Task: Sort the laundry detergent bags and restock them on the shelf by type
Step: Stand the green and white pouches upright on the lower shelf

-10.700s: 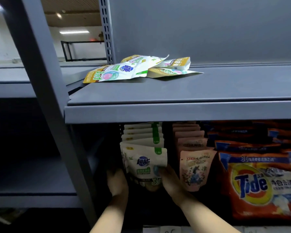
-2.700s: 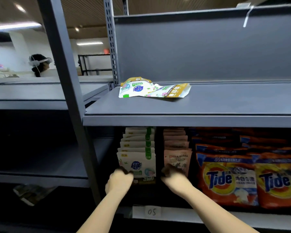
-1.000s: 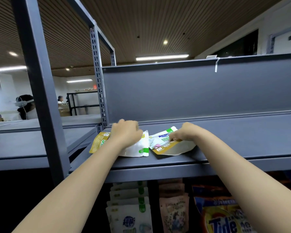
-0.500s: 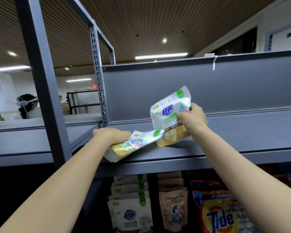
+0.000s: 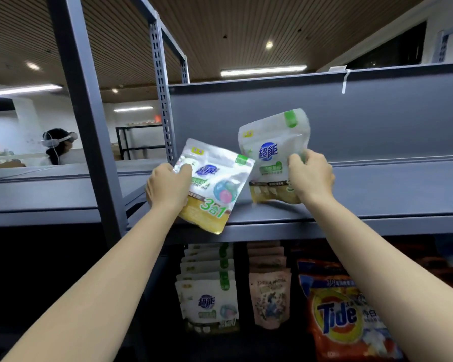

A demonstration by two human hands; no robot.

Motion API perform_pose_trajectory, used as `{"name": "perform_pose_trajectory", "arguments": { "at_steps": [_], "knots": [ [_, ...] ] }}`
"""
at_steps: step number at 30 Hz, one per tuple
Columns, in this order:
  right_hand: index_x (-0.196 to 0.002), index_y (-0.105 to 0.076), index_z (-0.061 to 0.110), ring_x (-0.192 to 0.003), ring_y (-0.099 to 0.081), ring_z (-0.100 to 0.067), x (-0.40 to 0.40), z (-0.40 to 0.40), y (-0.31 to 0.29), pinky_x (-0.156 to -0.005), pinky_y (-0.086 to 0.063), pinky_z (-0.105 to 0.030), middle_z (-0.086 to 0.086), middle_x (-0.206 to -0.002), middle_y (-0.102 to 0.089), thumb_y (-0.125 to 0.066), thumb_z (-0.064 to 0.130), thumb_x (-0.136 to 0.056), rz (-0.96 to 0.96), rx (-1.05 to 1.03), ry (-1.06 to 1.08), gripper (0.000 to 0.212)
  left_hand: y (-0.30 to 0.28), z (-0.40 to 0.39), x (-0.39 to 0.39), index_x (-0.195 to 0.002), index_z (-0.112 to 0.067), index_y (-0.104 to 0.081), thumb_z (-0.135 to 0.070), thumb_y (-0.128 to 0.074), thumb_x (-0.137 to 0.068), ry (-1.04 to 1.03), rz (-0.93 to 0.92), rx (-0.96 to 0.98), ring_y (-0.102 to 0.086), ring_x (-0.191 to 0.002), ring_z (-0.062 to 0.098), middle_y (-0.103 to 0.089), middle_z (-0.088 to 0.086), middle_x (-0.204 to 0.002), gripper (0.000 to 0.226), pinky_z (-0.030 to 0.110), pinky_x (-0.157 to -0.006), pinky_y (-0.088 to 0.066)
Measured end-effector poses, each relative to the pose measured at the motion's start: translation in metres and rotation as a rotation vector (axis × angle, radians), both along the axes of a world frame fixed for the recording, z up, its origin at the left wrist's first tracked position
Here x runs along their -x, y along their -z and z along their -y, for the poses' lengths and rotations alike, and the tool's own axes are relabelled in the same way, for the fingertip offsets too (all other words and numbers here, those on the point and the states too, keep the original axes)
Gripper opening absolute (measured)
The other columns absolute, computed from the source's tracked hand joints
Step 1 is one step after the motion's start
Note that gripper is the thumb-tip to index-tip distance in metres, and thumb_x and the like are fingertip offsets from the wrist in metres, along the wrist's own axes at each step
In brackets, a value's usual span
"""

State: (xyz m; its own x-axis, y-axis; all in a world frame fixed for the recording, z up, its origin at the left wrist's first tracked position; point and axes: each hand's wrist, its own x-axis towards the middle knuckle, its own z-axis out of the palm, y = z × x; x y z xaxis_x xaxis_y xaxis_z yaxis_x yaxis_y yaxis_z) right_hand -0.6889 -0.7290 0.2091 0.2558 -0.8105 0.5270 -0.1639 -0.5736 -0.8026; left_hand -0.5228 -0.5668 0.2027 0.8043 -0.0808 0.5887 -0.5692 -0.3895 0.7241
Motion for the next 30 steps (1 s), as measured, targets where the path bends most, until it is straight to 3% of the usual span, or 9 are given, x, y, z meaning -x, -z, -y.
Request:
{"name": "perform_pose_trajectory", "arguments": {
  "at_steps": [5, 9, 11, 13, 16, 20, 23, 27, 30],
  "knots": [
    [-0.077, -0.053, 0.018, -0.081, -0.043, -0.027, 0.017, -0.015, 0.011, -0.070, -0.030, -0.028, -0.001, -0.074, -0.055, -0.044, 0.021, -0.089, 0.271, -0.059, 0.066, 0.015, 0.016, -0.017, 0.014, -0.062, -0.018, -0.034, -0.024, -0.050, -0.083, 0.056, -0.007, 0.323, -0.042, -0.058, 0.020, -0.041, -0.004, -0.058, 0.026, 0.031, -0.054, -0.036],
    [-0.071, -0.054, 0.016, -0.067, -0.048, -0.017, 0.033, -0.024, 0.024, -0.059, -0.034, -0.021, 0.011, -0.063, -0.052, -0.046, 0.016, -0.088, 0.471, -0.027, 0.045, 0.019, 0.026, -0.031, 0.033, -0.065, -0.020, -0.036, -0.018, -0.054, -0.075, 0.152, -0.104, 0.625, -0.038, -0.054, 0.013, -0.038, -0.007, -0.059, 0.021, 0.030, -0.054, -0.033],
    [-0.063, -0.051, 0.021, -0.060, -0.050, -0.006, 0.041, -0.030, 0.032, -0.054, -0.040, -0.018, 0.013, -0.061, -0.054, -0.047, 0.015, -0.088, 0.534, -0.001, -0.007, 0.027, 0.030, -0.037, 0.050, -0.071, -0.019, -0.041, -0.009, -0.056, -0.077, 0.196, -0.149, 0.782, -0.044, -0.052, 0.010, -0.044, -0.006, -0.063, 0.020, 0.027, -0.051, -0.038],
    [-0.056, -0.046, 0.023, -0.056, -0.047, -0.009, 0.046, -0.033, 0.044, -0.054, -0.039, -0.023, 0.010, -0.058, -0.051, -0.047, 0.018, -0.085, 0.552, -0.005, -0.040, 0.029, 0.036, -0.041, 0.067, -0.084, -0.017, -0.051, -0.005, -0.056, -0.078, 0.247, -0.166, 0.817, -0.053, -0.061, 0.010, -0.055, -0.003, -0.075, 0.015, 0.027, -0.054, -0.046],
    [-0.052, -0.037, 0.017, -0.050, -0.035, -0.008, 0.050, -0.036, 0.070, -0.049, -0.029, -0.028, 0.003, -0.052, -0.040, -0.044, 0.022, -0.077, 0.477, -0.025, -0.079, 0.026, 0.052, -0.046, 0.083, -0.087, -0.015, -0.059, -0.001, -0.053, -0.083, 0.318, -0.192, 0.785, -0.058, -0.066, 0.006, -0.062, -0.003, -0.081, 0.016, 0.020, -0.057, -0.047],
    [-0.047, -0.030, 0.020, -0.040, -0.032, -0.004, 0.058, -0.046, 0.113, -0.043, -0.022, -0.019, 0.007, -0.046, -0.031, -0.047, 0.016, -0.077, 0.335, 0.010, -0.215, 0.034, 0.096, -0.054, 0.080, -0.068, -0.013, -0.042, -0.002, -0.044, -0.088, 0.229, -0.266, 0.645, -0.039, -0.063, 0.016, -0.045, 0.008, -0.068, 0.024, 0.028, -0.056, -0.027],
    [-0.053, -0.037, 0.017, -0.047, -0.033, -0.001, 0.054, -0.048, 0.151, -0.048, -0.027, -0.026, 0.005, -0.052, -0.038, -0.051, 0.011, -0.083, 0.153, -0.115, -0.330, 0.034, 0.132, -0.062, 0.077, -0.071, -0.013, -0.044, -0.001, -0.045, -0.086, 0.226, -0.386, 0.607, -0.040, -0.065, 0.016, -0.045, 0.010, -0.072, 0.019, 0.029, -0.059, -0.029],
    [-0.095, -0.062, 0.014, -0.092, -0.056, -0.018, 0.037, -0.047, 0.189, -0.071, -0.041, -0.029, -0.002, -0.096, -0.062, -0.046, 0.011, -0.094, -0.173, -0.394, -0.532, 0.016, 0.174, -0.071, 0.075, -0.085, -0.007, -0.051, -0.005, -0.044, -0.093, 0.224, -0.521, 0.487, -0.043, -0.066, 0.012, -0.049, 0.003, -0.072, 0.010, 0.026, -0.055, -0.033],
    [-0.113, -0.059, 0.009, -0.097, -0.057, -0.021, 0.024, -0.045, 0.218, -0.078, -0.045, -0.031, -0.006, -0.106, -0.061, -0.049, 0.018, -0.095, -0.327, -0.568, -0.518, 0.022, 0.208, -0.078, 0.062, -0.086, -0.009, -0.051, -0.004, -0.047, -0.090, 0.192, -0.667, 0.405, -0.042, -0.068, 0.015, -0.046, 0.006, -0.074, 0.008, 0.027, -0.055, -0.031]
  ]
}}
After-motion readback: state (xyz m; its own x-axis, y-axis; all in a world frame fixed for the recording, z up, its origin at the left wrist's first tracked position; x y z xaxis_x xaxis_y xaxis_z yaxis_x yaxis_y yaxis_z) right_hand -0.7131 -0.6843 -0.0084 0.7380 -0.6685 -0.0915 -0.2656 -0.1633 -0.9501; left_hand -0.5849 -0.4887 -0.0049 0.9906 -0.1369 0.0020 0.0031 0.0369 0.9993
